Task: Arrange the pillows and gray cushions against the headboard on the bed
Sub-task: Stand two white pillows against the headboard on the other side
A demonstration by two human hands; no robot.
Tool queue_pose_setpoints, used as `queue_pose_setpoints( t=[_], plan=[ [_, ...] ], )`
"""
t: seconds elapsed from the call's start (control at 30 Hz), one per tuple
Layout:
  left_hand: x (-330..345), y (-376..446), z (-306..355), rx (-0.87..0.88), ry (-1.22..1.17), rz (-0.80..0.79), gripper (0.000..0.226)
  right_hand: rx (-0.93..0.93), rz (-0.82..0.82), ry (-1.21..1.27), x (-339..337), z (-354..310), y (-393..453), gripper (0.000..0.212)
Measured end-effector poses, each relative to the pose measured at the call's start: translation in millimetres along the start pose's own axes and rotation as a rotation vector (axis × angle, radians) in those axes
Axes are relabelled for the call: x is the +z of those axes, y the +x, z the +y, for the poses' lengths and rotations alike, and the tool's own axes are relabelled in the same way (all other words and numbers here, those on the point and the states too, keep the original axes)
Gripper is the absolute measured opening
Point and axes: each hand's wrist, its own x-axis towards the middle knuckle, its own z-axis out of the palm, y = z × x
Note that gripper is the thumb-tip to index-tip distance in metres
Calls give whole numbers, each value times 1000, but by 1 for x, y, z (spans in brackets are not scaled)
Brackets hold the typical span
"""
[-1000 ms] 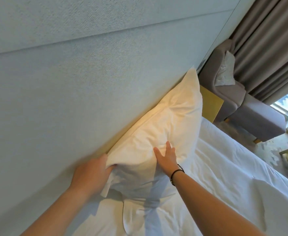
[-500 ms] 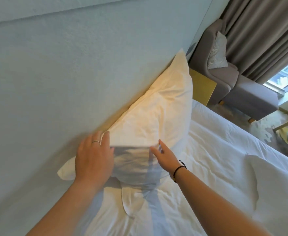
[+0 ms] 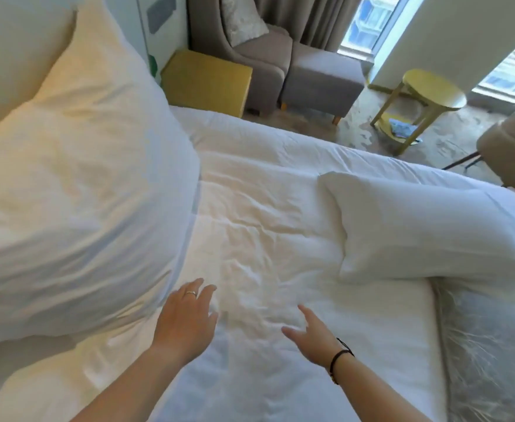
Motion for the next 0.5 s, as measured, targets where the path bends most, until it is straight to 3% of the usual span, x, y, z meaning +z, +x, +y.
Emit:
queue_pose_setpoints(
  t=[0.17,0.3,0.5],
  plan=[
    [94,78,58,23,-178,-32,47,77,228,-148,-63,99,74,83],
    [163,137,80,53,-93,-48,53,58,440,-364,-111,138,140,82],
    [242,196,79,40,77,21,70,37,754,-382,-160,134,239,115]
  ],
)
